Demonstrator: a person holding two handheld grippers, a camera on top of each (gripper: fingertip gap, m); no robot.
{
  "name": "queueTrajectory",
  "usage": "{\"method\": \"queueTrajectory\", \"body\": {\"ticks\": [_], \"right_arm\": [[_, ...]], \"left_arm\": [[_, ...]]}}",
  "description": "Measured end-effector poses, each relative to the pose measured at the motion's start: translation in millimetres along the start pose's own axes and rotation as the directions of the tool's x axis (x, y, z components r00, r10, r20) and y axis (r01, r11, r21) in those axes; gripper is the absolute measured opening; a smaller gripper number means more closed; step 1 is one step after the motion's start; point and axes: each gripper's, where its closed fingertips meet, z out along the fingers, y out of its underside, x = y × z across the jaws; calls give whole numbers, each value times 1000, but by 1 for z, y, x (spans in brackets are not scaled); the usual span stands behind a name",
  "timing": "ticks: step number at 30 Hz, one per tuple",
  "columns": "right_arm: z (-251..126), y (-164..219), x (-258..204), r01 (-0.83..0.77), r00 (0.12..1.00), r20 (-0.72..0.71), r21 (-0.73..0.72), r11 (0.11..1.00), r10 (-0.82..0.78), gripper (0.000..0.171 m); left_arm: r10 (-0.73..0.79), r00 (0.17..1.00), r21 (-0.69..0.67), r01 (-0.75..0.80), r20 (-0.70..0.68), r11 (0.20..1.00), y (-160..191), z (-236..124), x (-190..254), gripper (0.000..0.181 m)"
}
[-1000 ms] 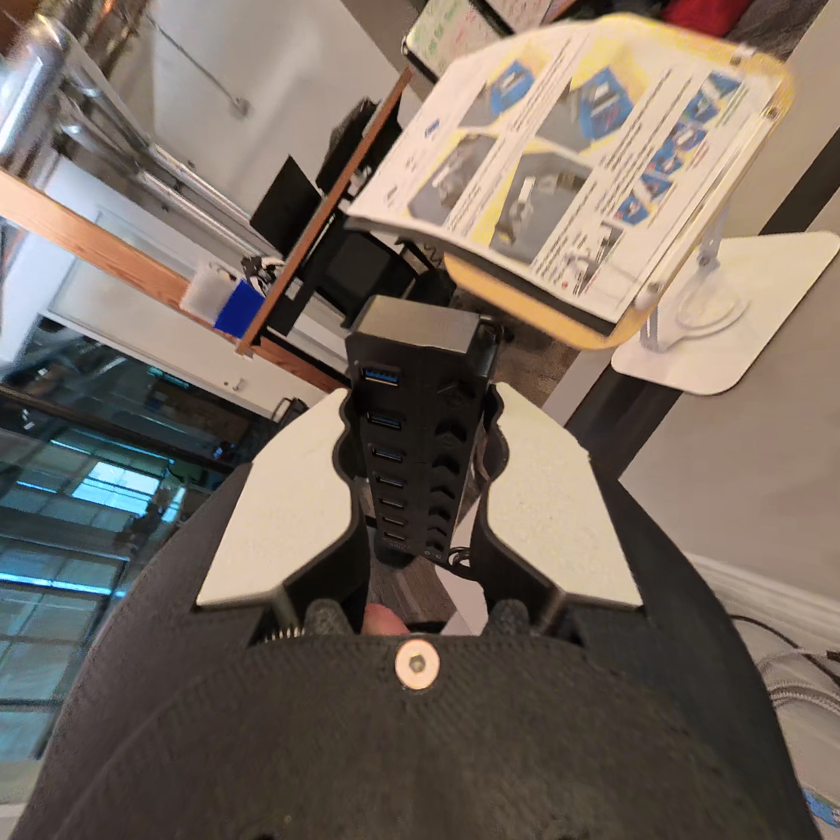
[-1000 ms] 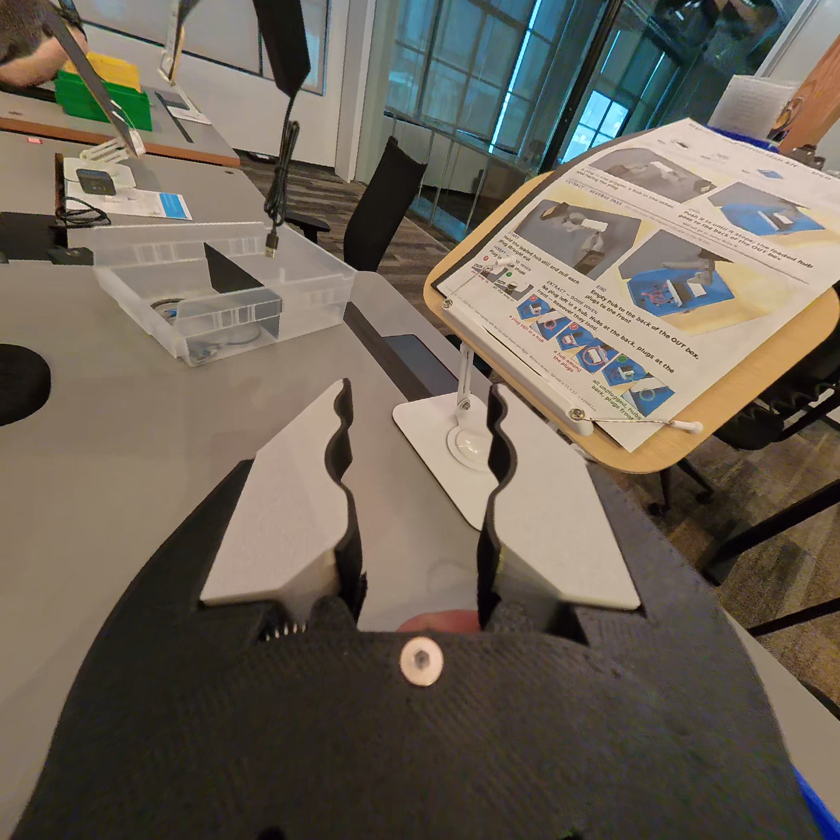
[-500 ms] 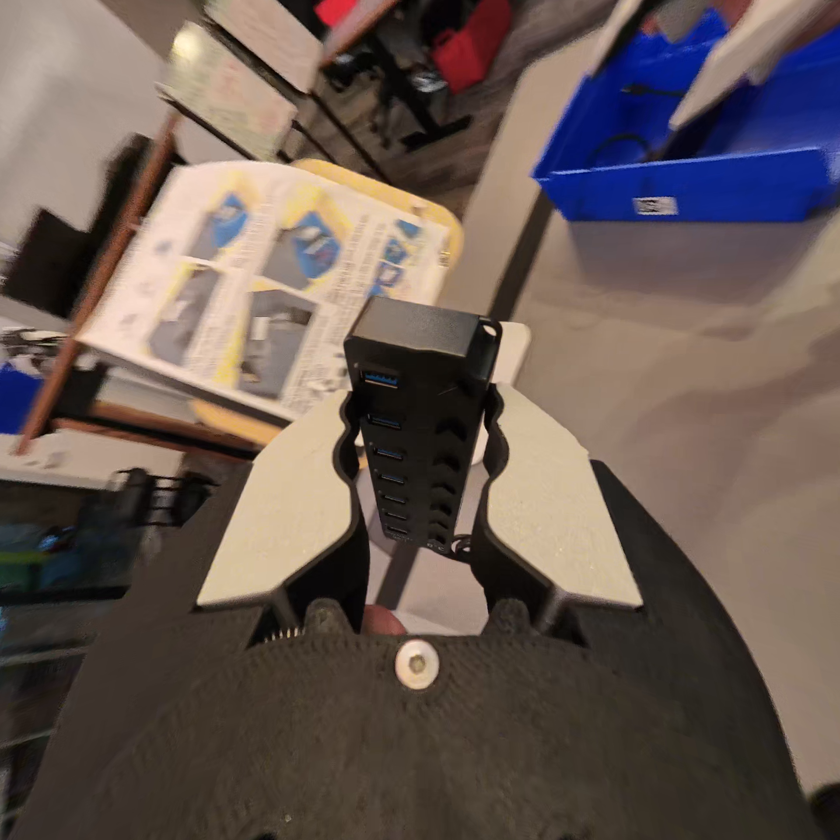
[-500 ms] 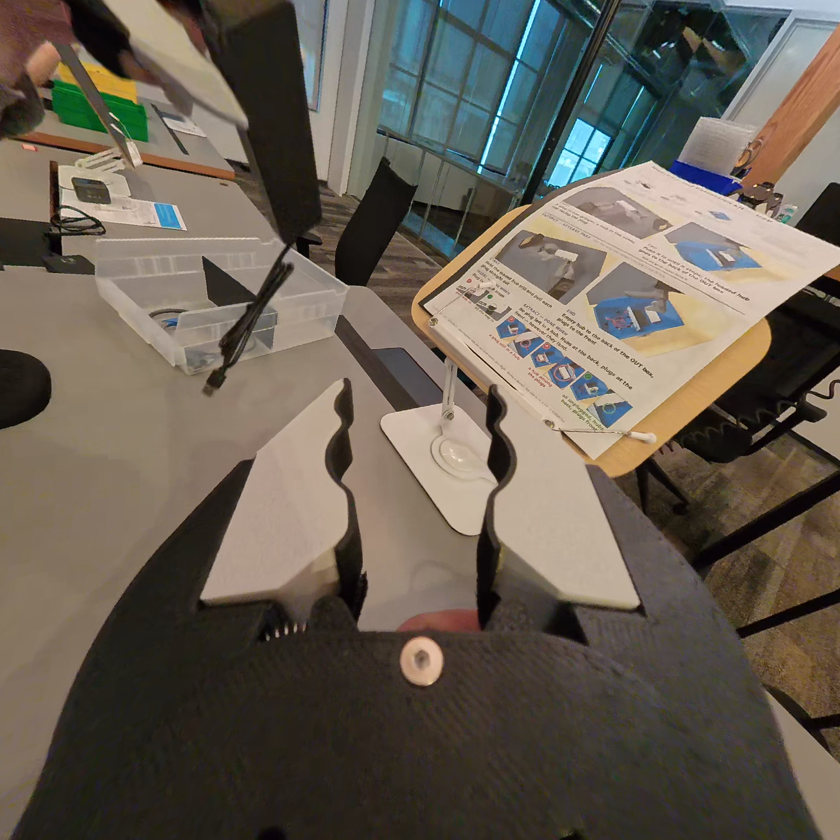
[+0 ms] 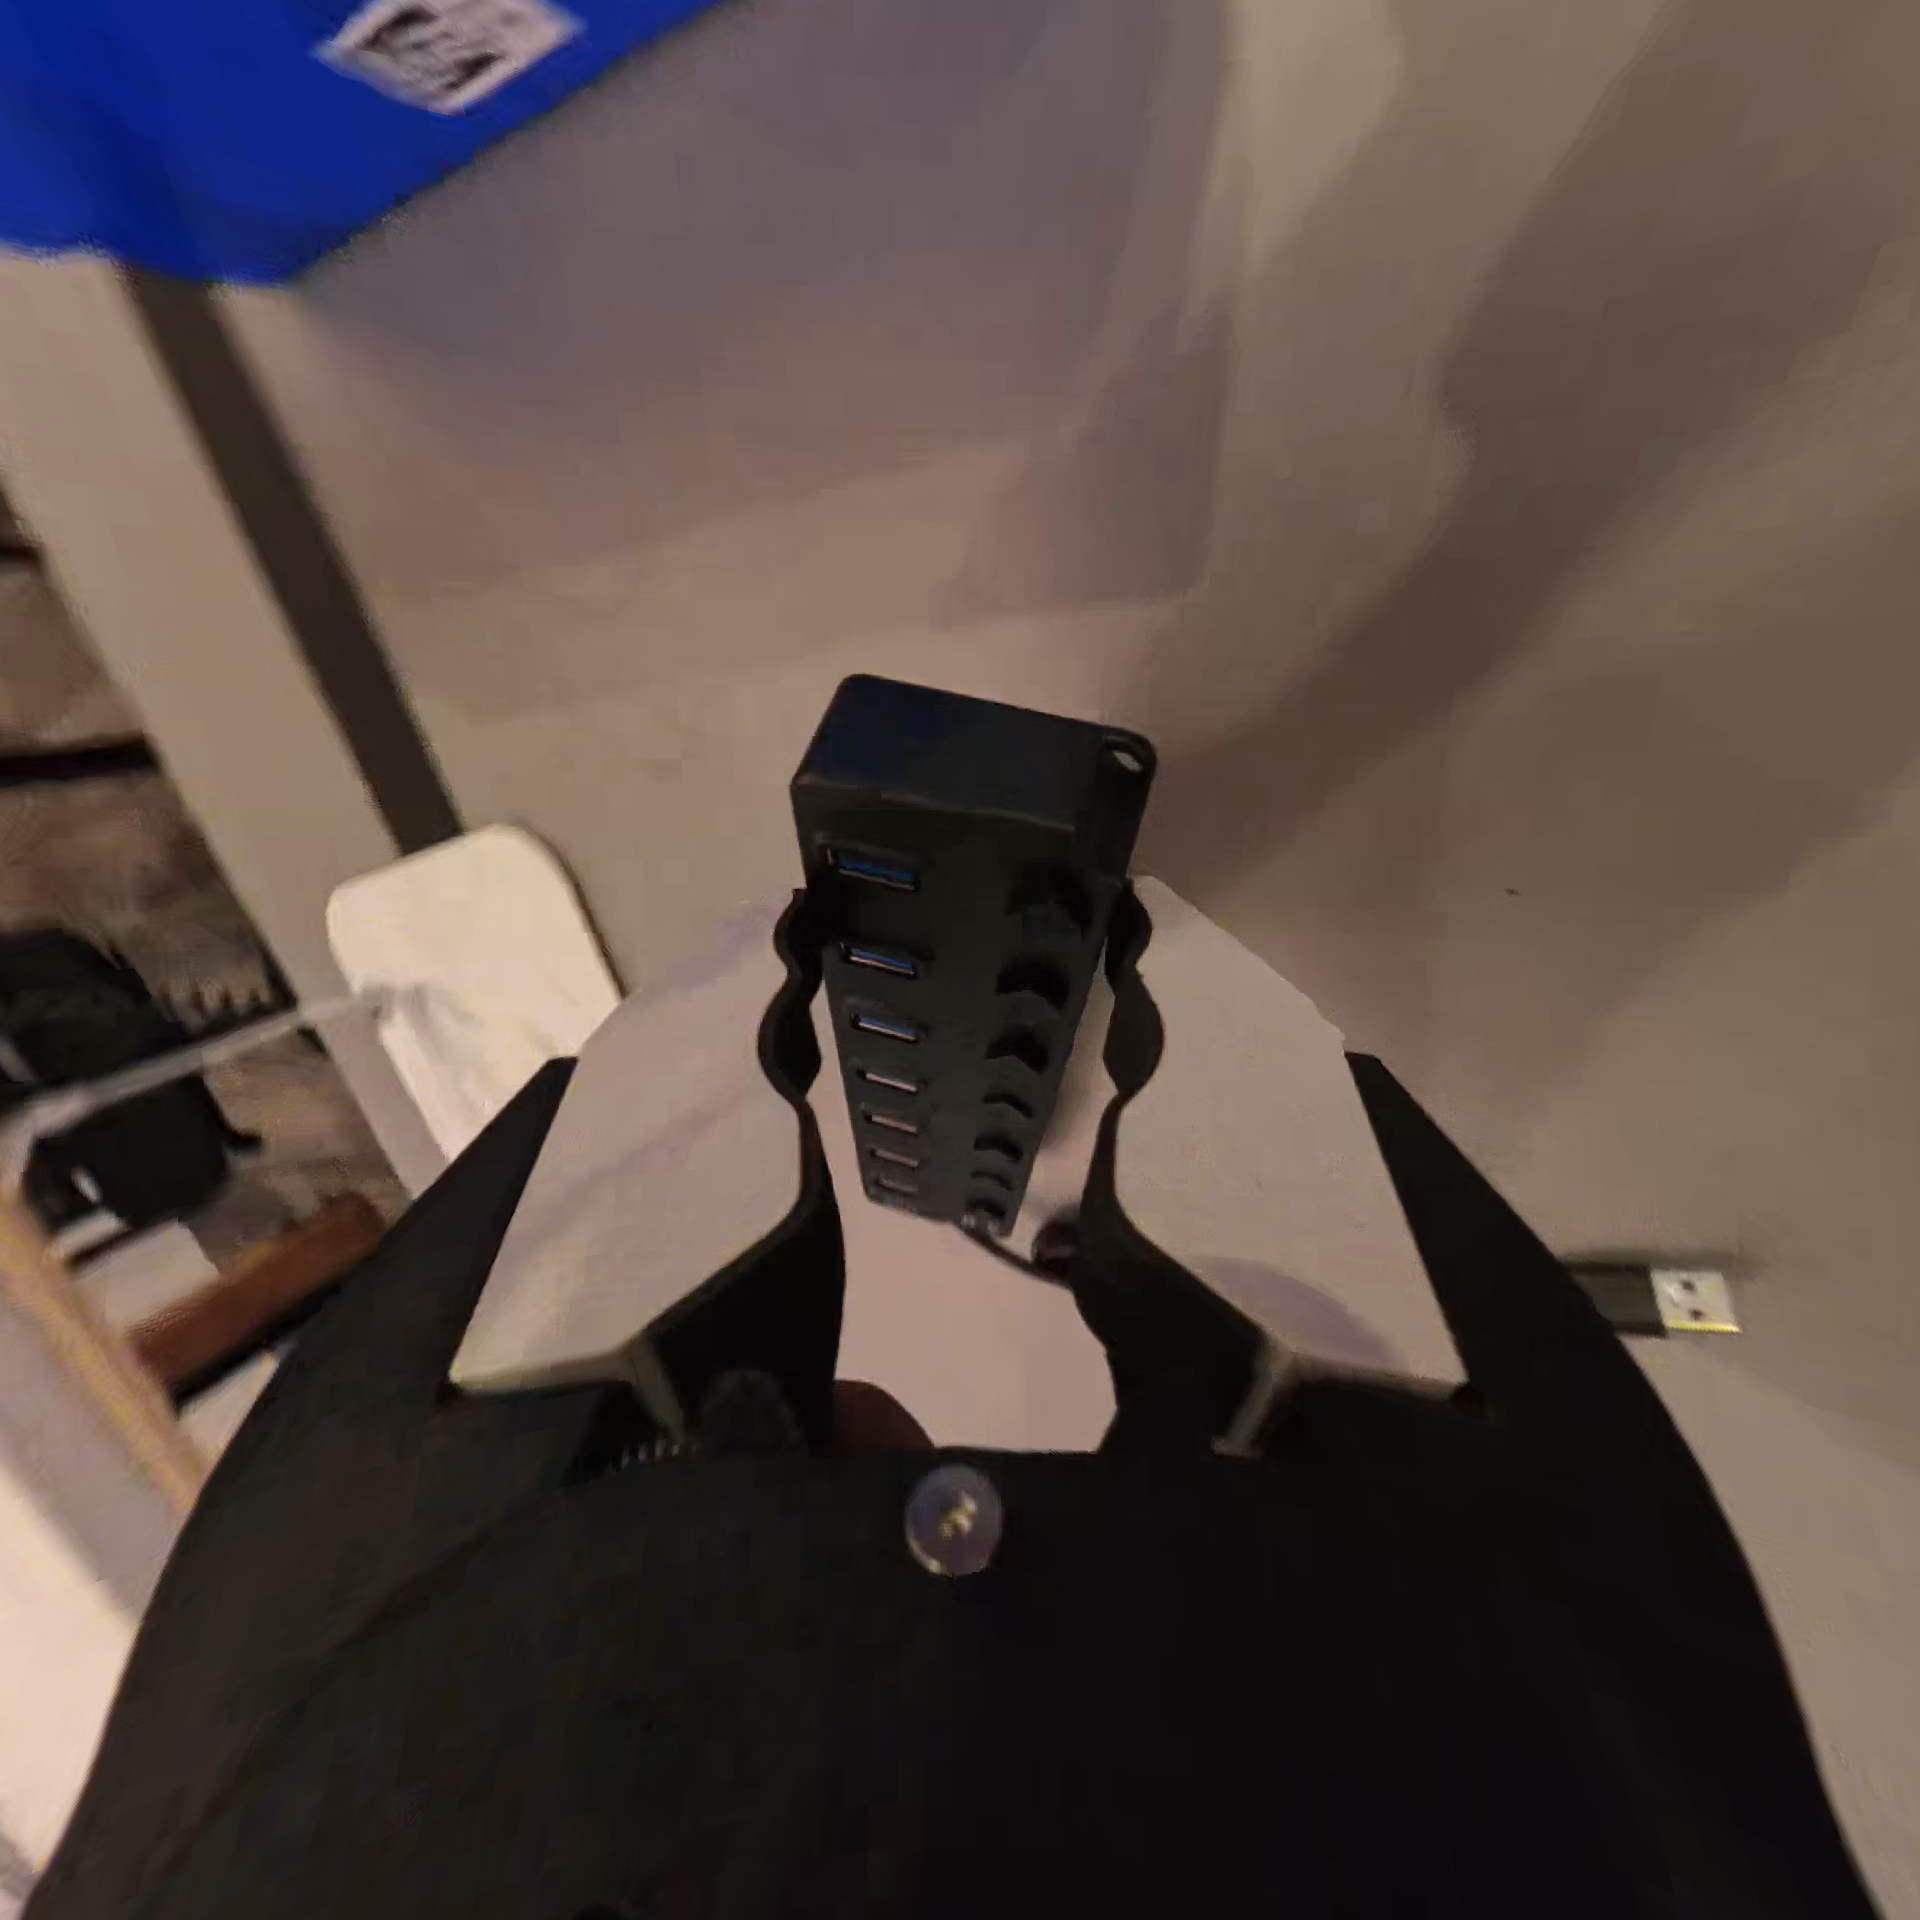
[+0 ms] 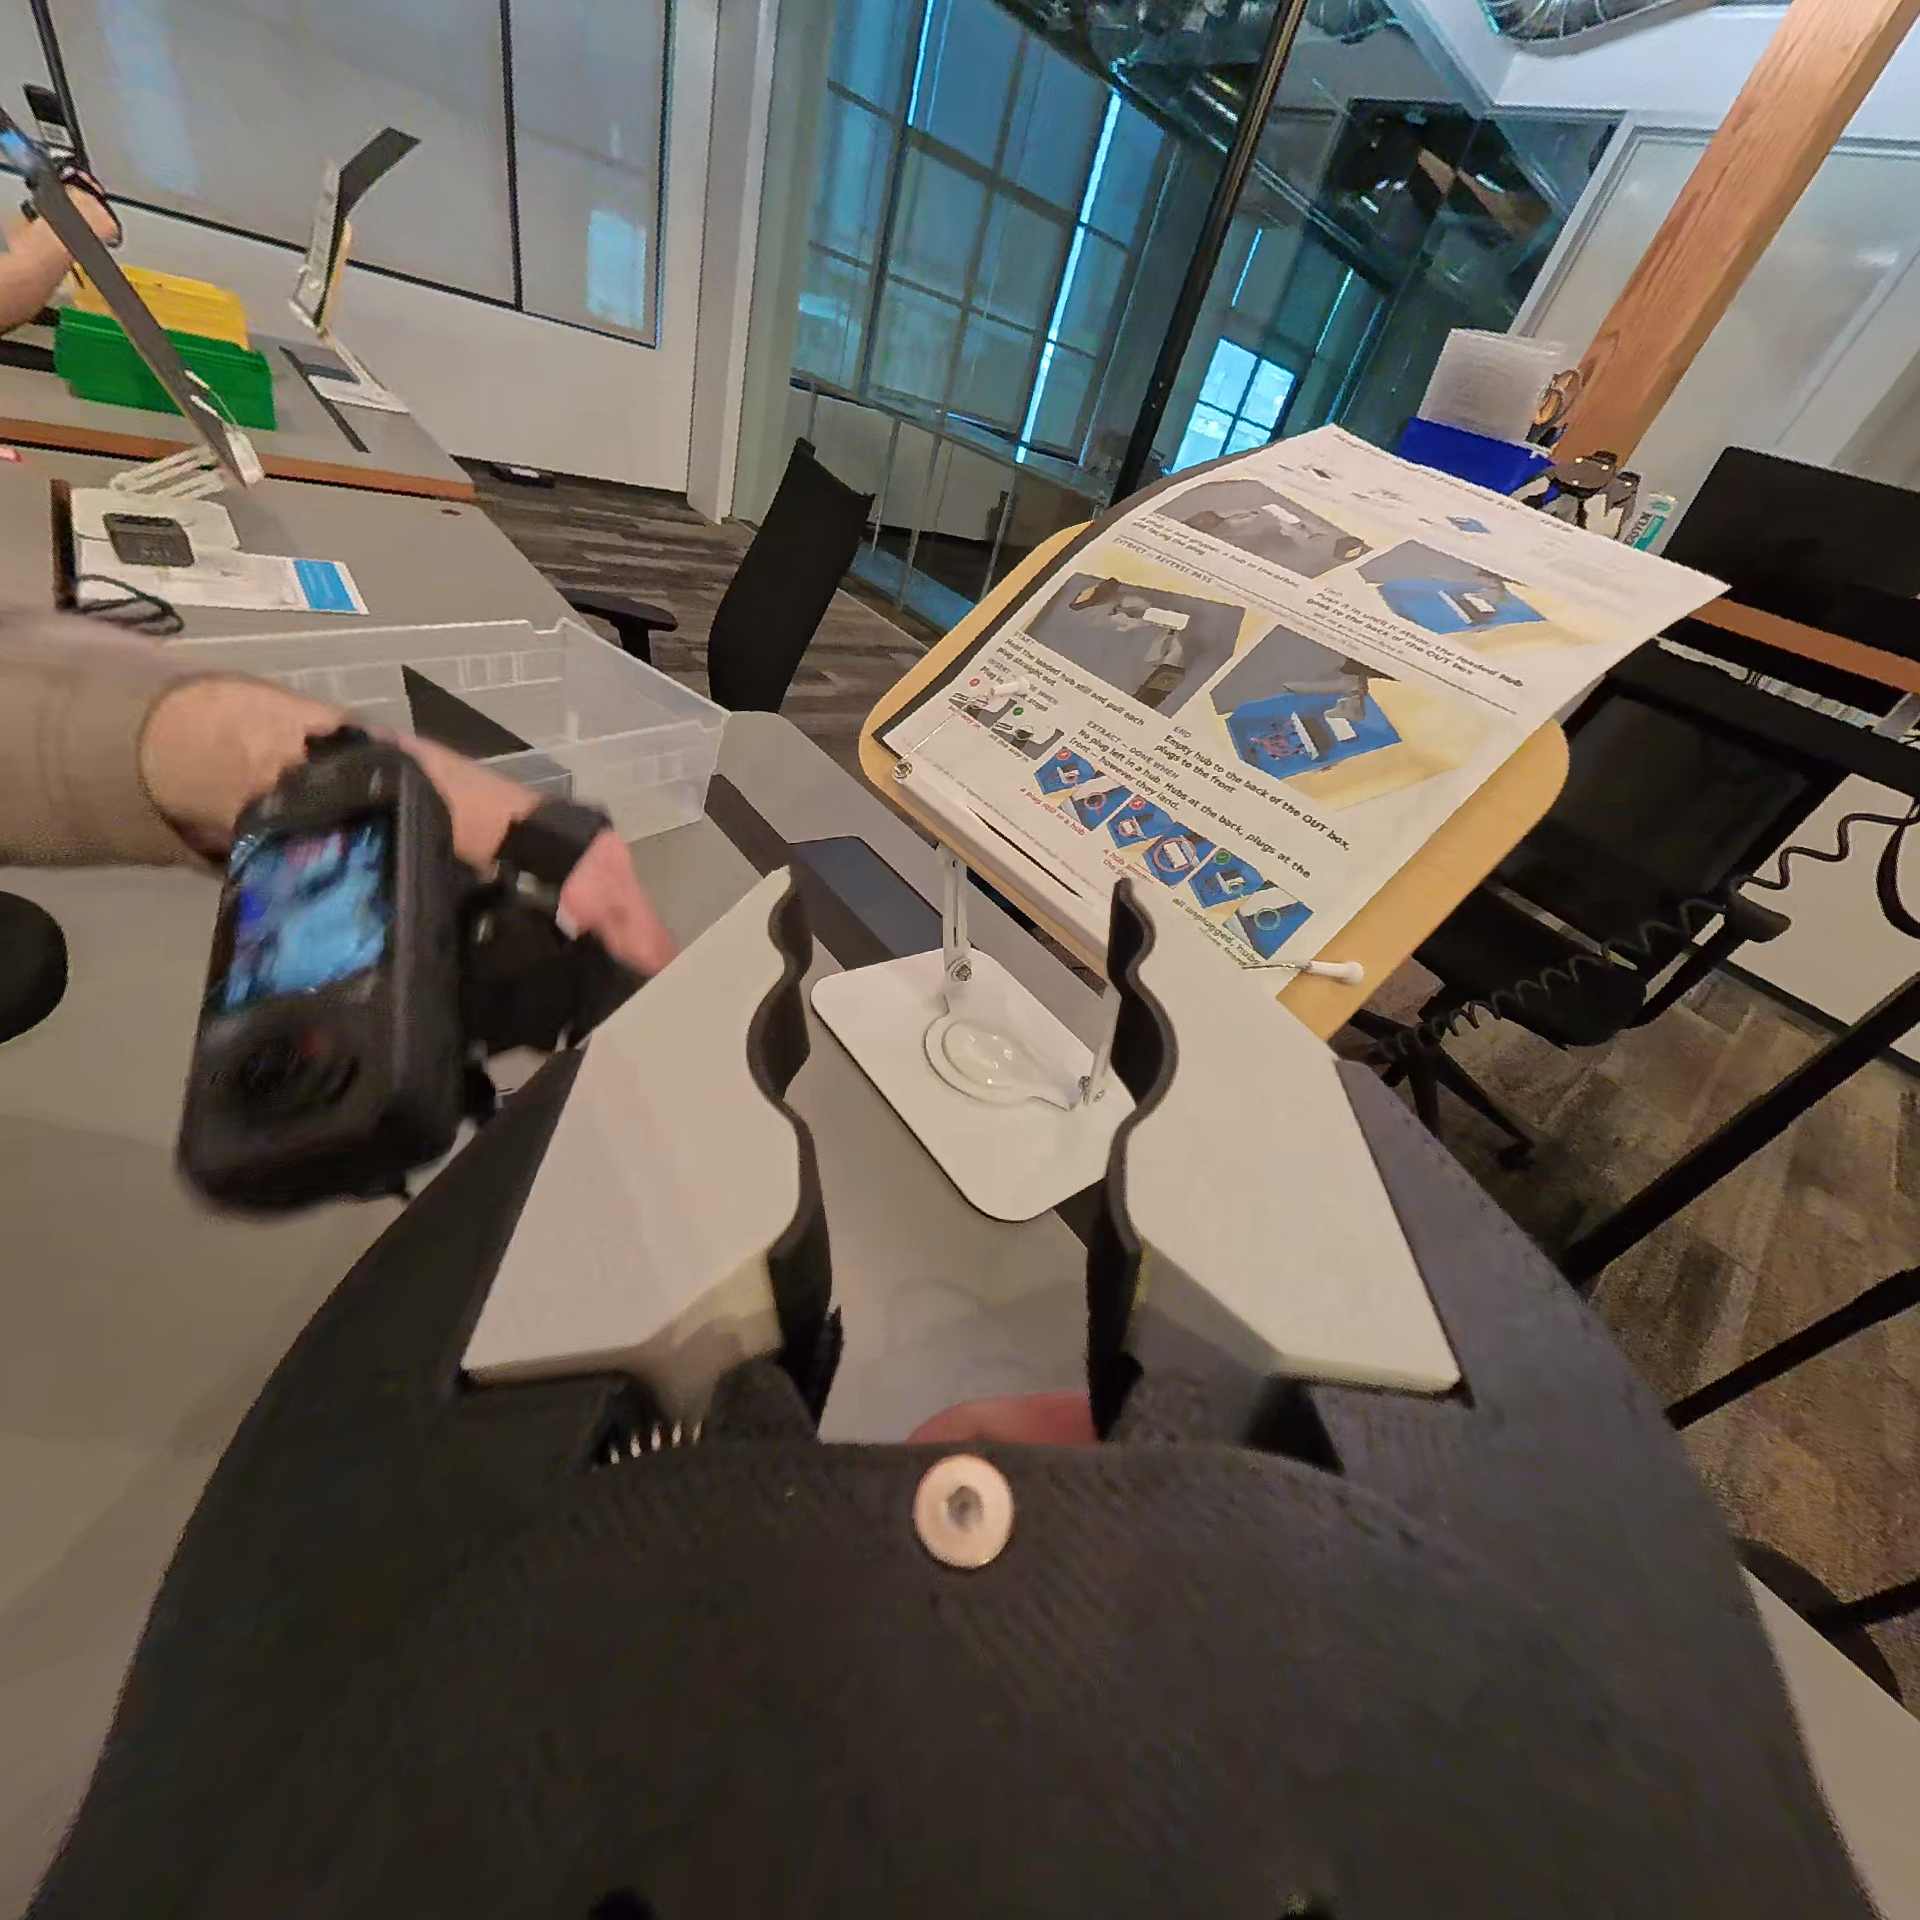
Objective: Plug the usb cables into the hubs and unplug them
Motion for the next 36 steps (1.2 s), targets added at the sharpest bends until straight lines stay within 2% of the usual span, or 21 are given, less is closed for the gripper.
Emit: {"method": "queueTrajectory", "body": {"ticks": [3, 5, 11, 14, 17, 21, 25, 27, 29, 33, 36], "right_arm": [[-4, 1, 6, -14, 1000, -9, 6, 1000, 14, 56], [-6, 1, 9, -23, 1000, -11, 12, 1000, 23, 56], [-9, 0, 13, -32, 999, -12, 21, 999, 32, 55], [-10, 0, 12, -32, 999, -6, 21, 999, 32, 55], [-10, -1, 10, -28, 1000, -1, 21, 999, 28, 56], [-9, -4, 6, -21, 1000, 7, 21, 1000, 21, 56], [-10, -5, 5, -16, 1000, 7, 22, 1000, 15, 56], [-10, -5, 5, -15, 1000, 6, 24, 1000, 15, 56], [-10, -6, 6, -16, 1000, 7, 27, 1000, 16, 55], [-7, -5, 3, -13, 1000, 15, 23, 1000, 13, 54], [-3, -3, 0, -10, 1000, 25, 14, 1000, 9, 54]], "left_arm": [[129, 990, -69, -133, -55, 989, -6, 32, 22, 54], [188, 978, -69, -195, -91, 978, -12, 47, 35, 53], [222, 967, -5, -224, -129, 974, -29, 53, 52, 53], [168, 971, 33, -164, -172, 986, -31, 53, 57, 54], [80, 968, 72, -65, -238, 995, -31, 49, 64, 84], [33, 983, 133, -9, -178, 991, -31, 33, 53, 91], [-78, 997, 228, 78, -8, 971, -23, -15, 23, 87], [-147, 987, 257, 127, 62, 958, -5, -47, 14, 76], [-217, 967, 235, 182, 134, 955, 31, -79, 9, 61], [-374, 891, 145, 348, 256, 926, 133, -134, 11, 40], [-461, 831, 47, 471, 313, 881, 215, -160, 27, 28]]}}
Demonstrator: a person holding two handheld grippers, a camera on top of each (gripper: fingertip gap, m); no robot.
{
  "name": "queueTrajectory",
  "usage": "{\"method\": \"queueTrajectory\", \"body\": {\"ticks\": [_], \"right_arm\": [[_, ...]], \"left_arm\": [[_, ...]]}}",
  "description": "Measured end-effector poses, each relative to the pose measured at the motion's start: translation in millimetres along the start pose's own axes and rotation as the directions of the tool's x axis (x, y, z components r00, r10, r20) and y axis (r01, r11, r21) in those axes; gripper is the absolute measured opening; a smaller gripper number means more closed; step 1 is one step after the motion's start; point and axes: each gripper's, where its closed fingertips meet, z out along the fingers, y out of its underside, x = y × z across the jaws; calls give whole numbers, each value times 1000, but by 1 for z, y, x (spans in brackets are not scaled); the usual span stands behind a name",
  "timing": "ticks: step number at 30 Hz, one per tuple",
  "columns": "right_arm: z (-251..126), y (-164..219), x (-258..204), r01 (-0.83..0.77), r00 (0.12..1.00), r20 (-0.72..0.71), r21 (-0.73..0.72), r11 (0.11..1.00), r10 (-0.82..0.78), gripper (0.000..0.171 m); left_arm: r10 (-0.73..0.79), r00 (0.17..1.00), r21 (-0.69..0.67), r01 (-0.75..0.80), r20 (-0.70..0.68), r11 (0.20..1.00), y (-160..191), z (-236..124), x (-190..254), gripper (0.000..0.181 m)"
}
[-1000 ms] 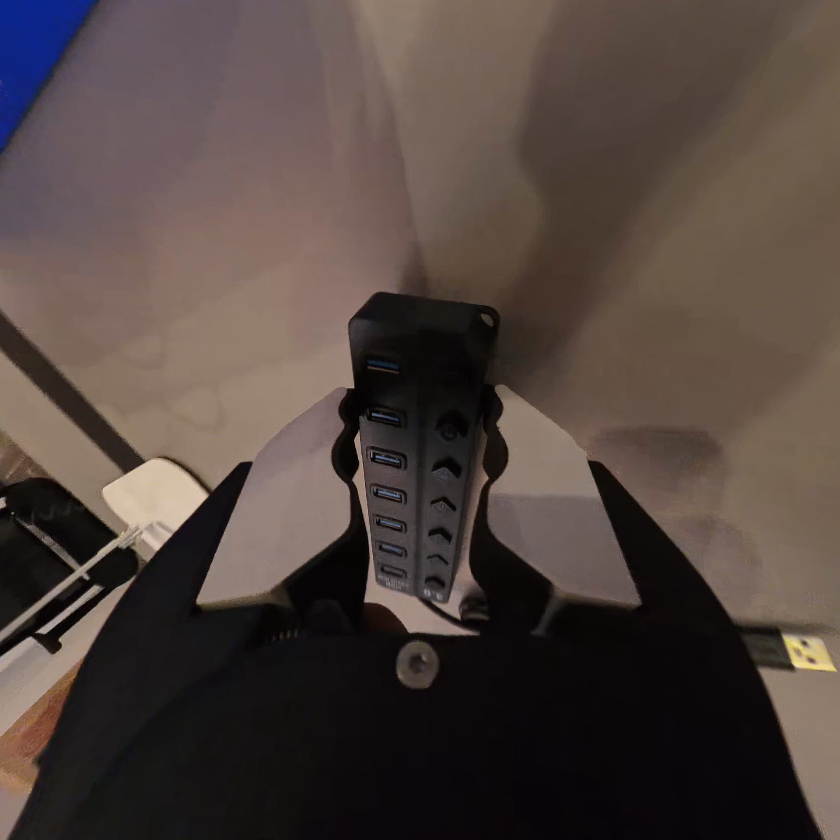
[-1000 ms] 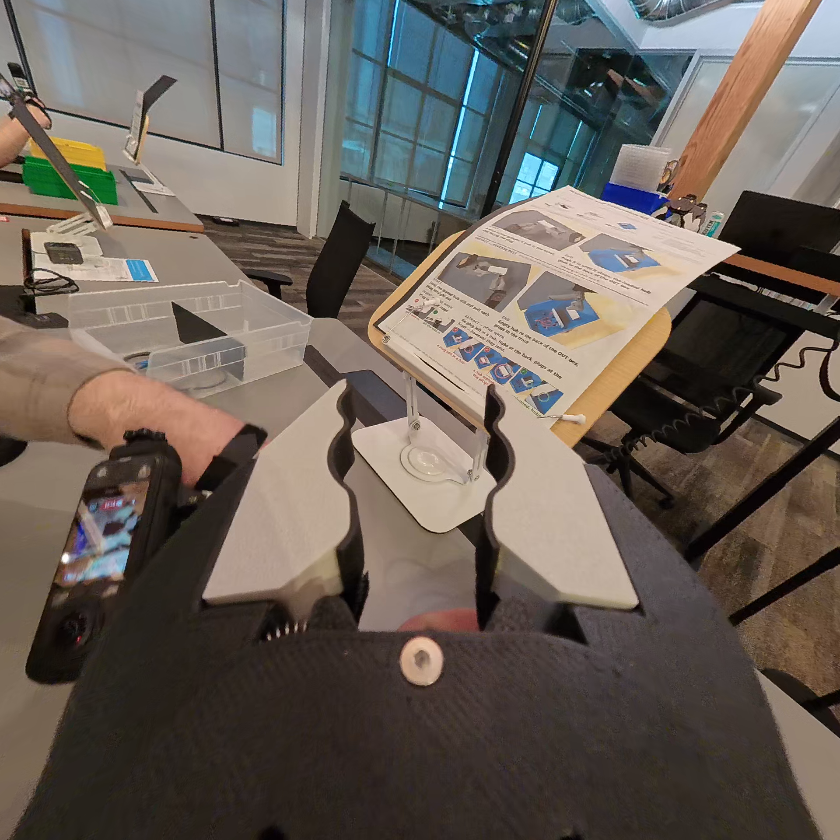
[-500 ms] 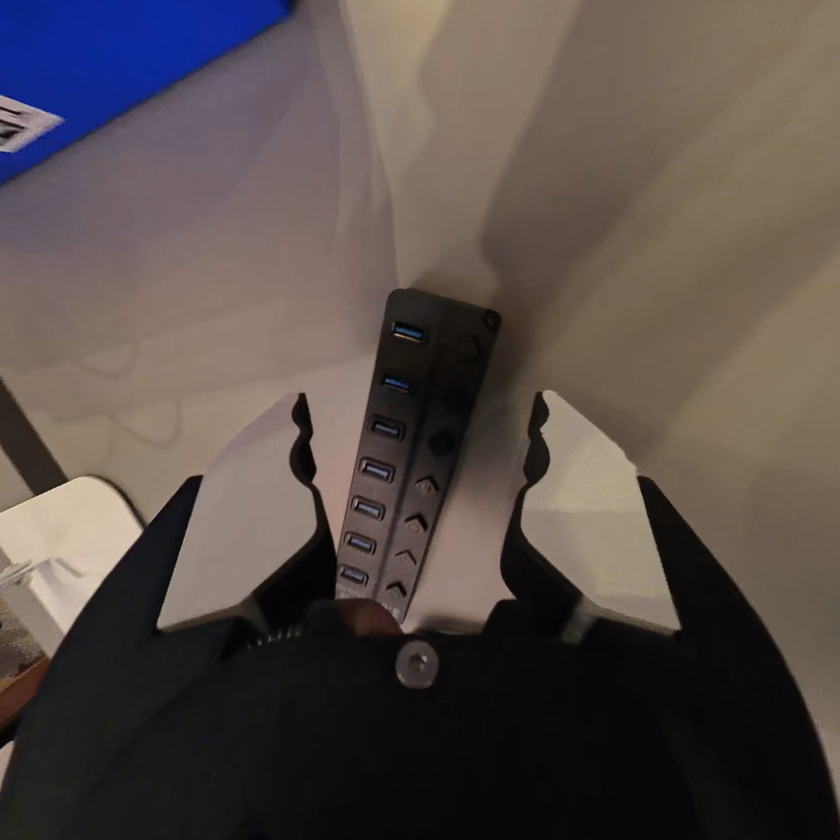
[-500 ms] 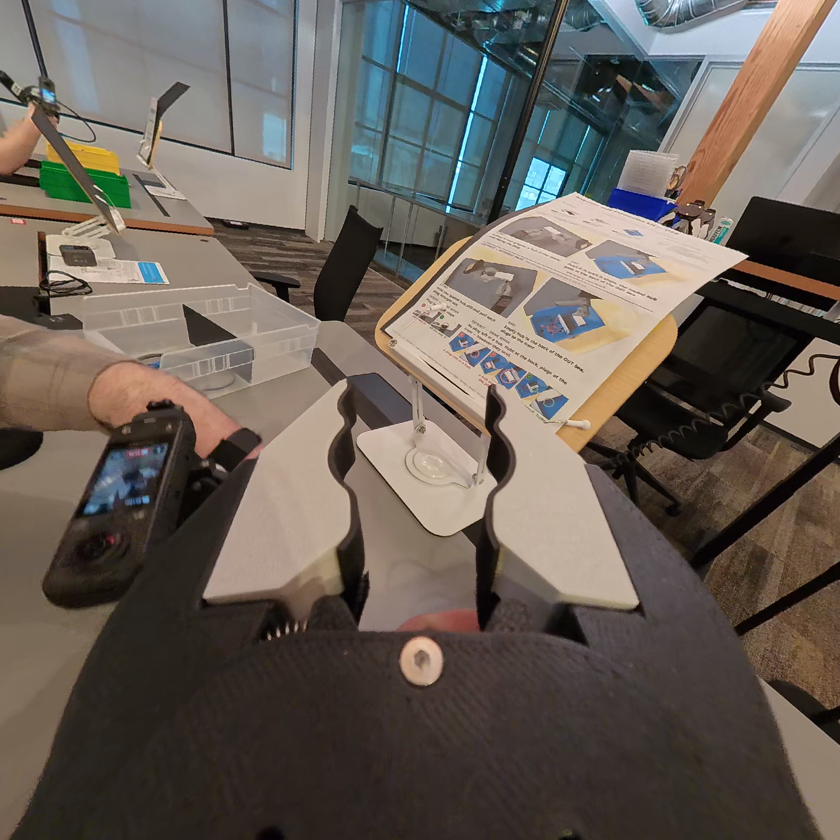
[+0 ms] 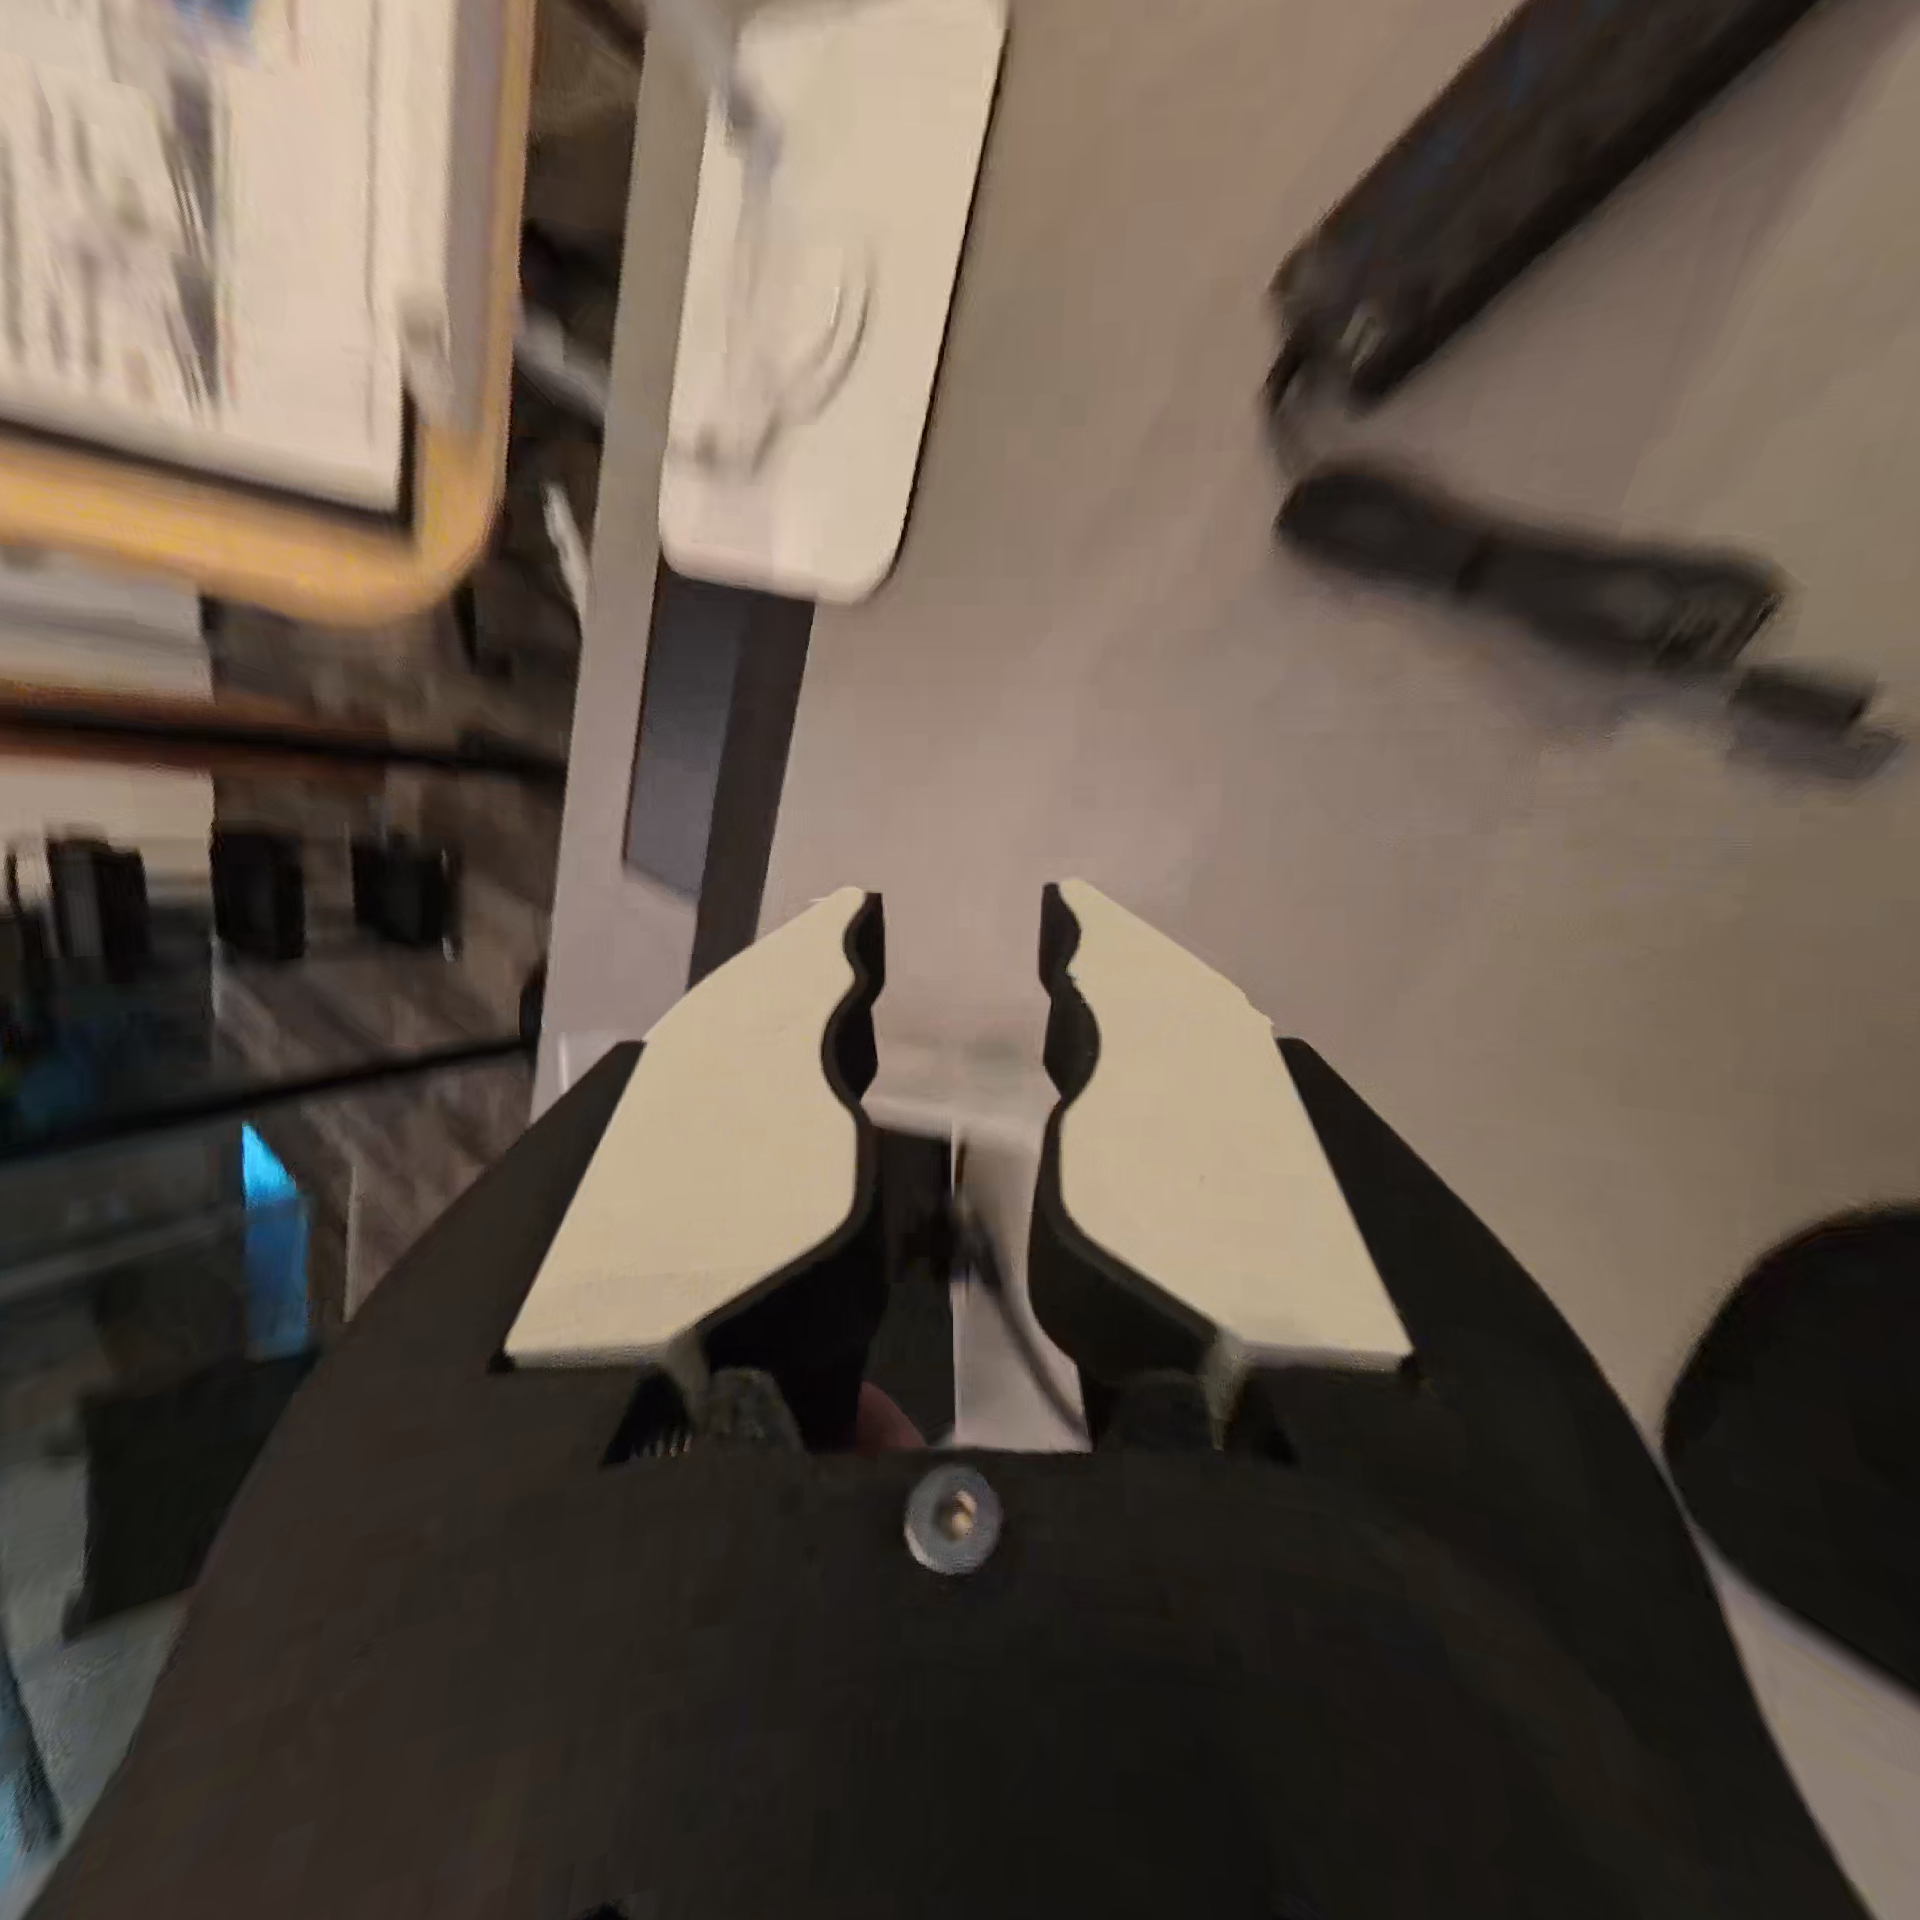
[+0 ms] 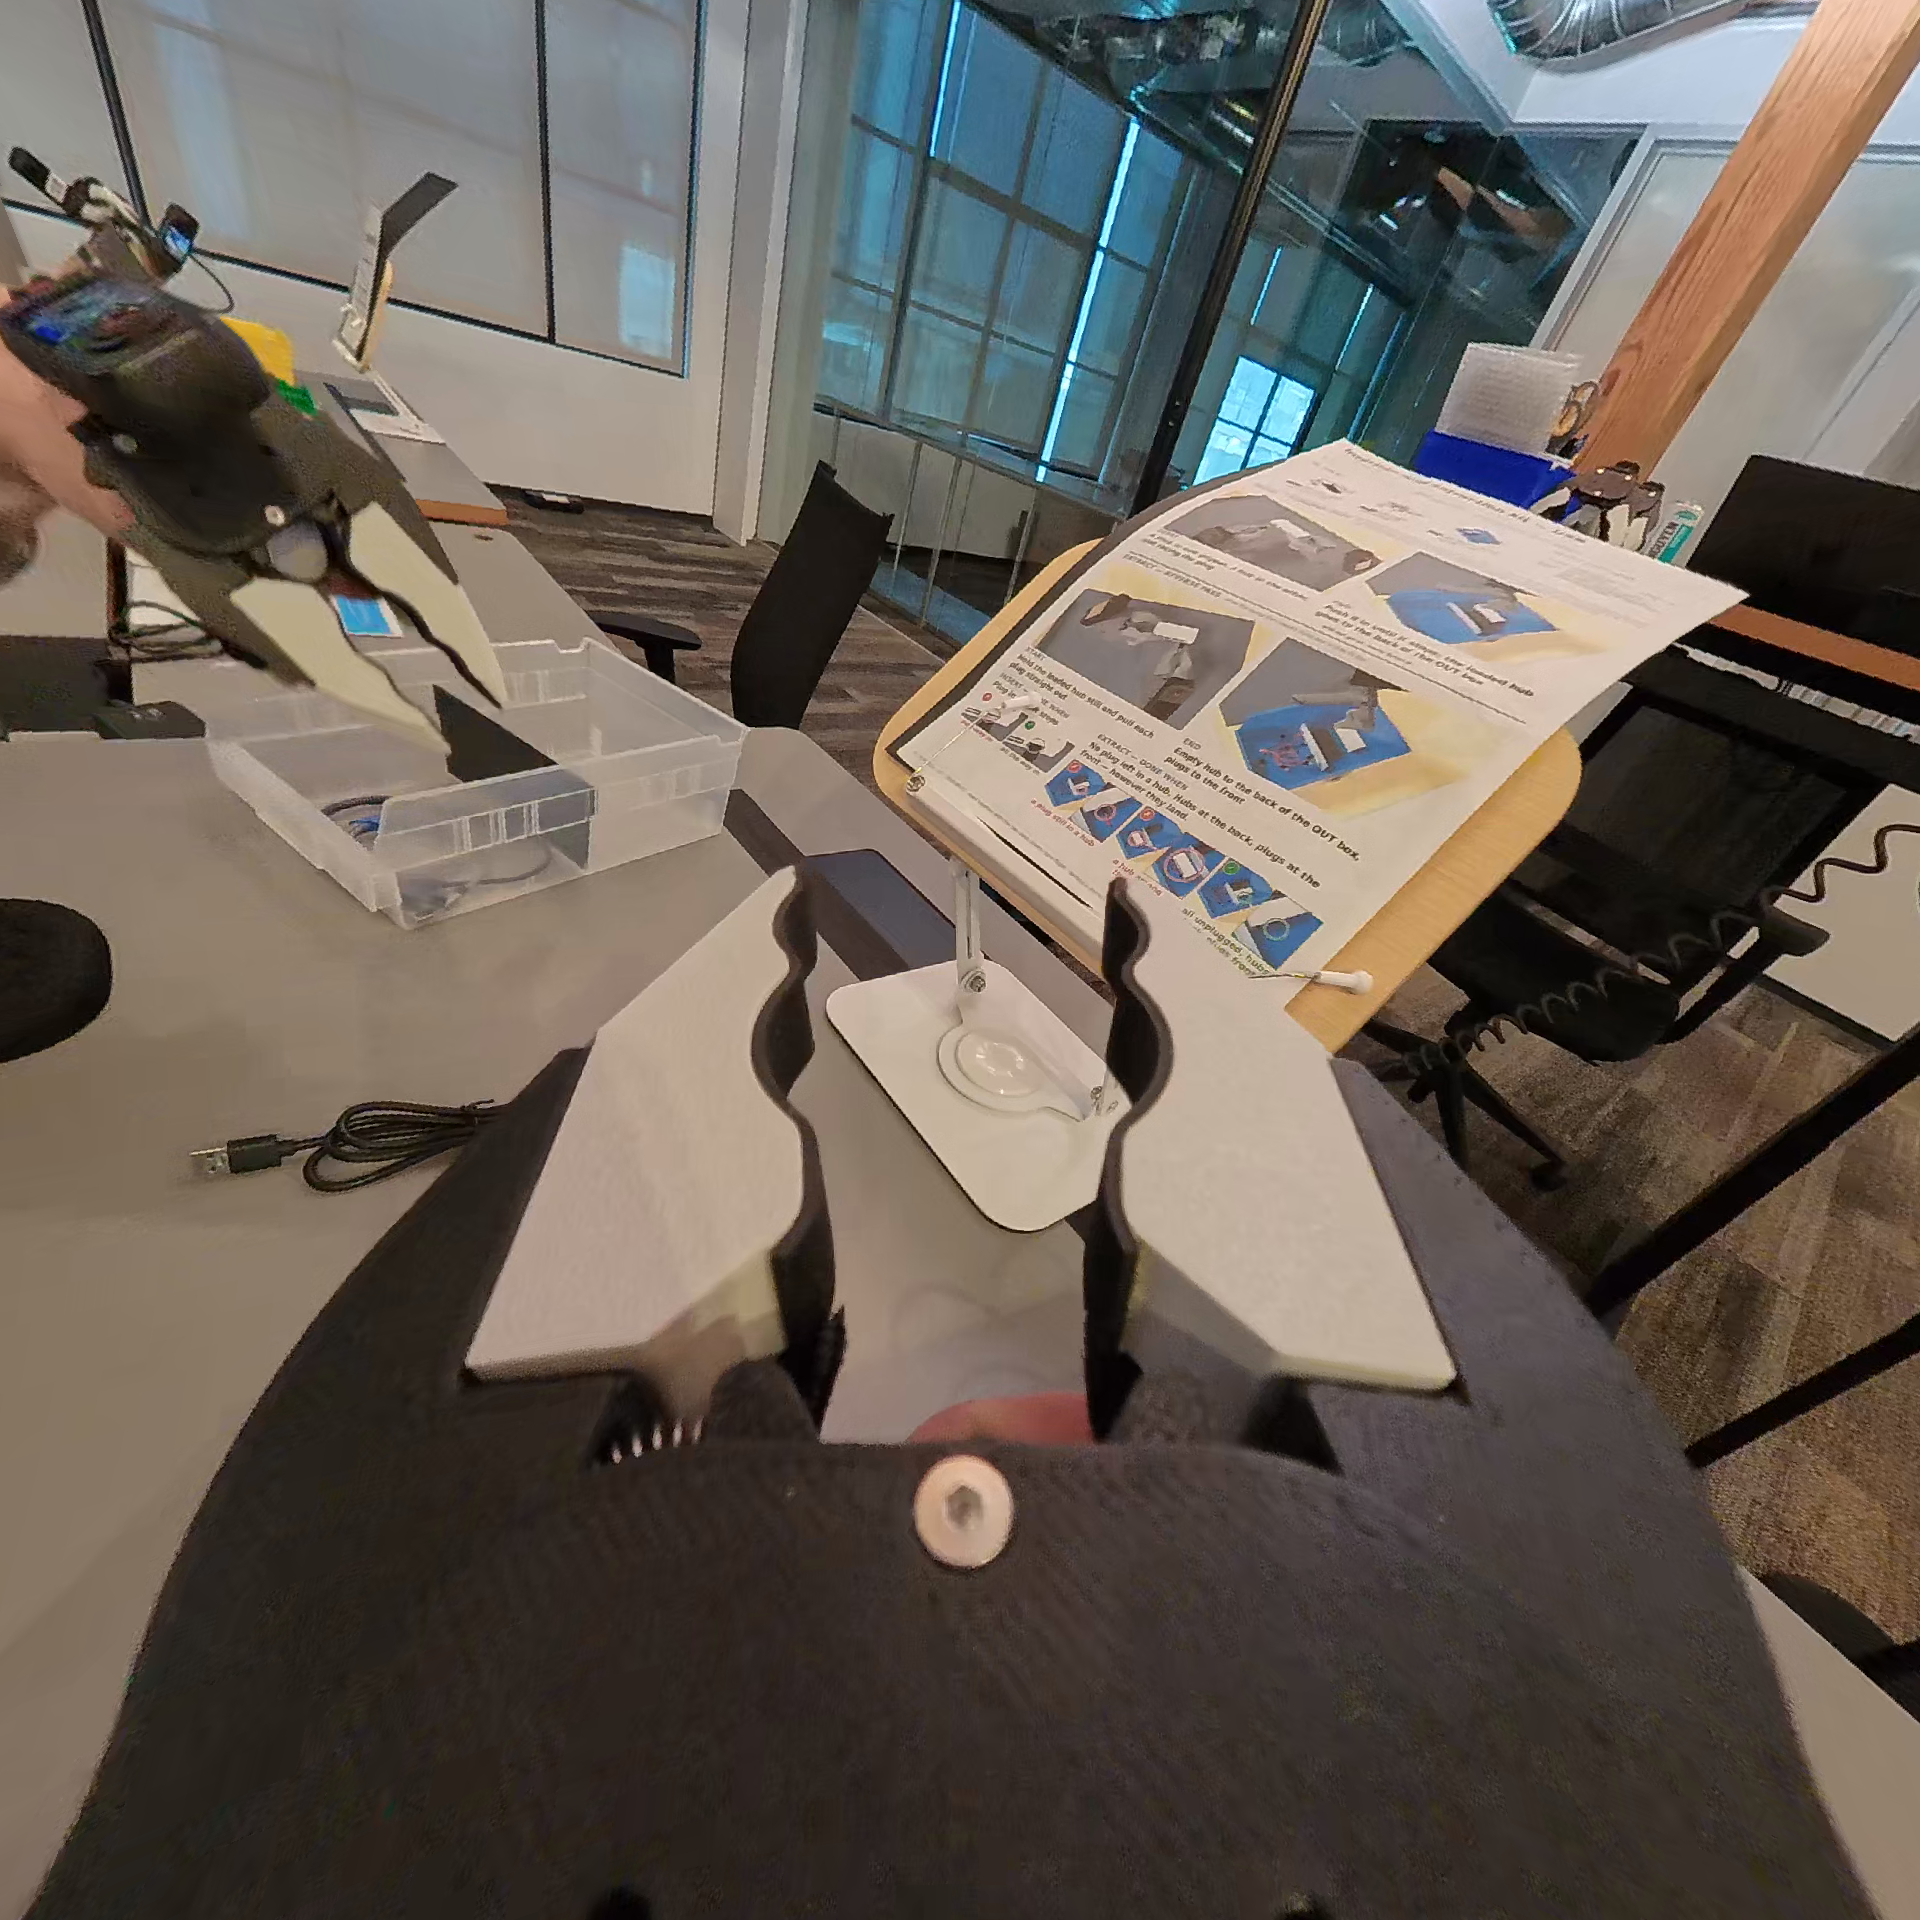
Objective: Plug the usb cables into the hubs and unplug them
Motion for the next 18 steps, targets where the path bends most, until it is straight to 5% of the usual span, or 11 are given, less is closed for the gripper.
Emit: {"method": "queueTrajectory", "body": {"ticks": [6, 10, 18], "right_arm": [[7, 5, -6, 12, 1000, 11, -24, 1000, -12, 53], [11, 10, -8, 18, 1000, 17, -41, 999, -17, 53], [11, 14, -2, 9, 1000, 3, -46, 999, -9, 53]], "left_arm": [[-198, 980, -232, 200, 29, 952, 131, 3, -21, 32], [-355, 934, -444, 304, -35, 843, 193, 27, 3, 37], [-562, 826, -457, 516, 42, 724, 224, 81, 7, 40]]}}
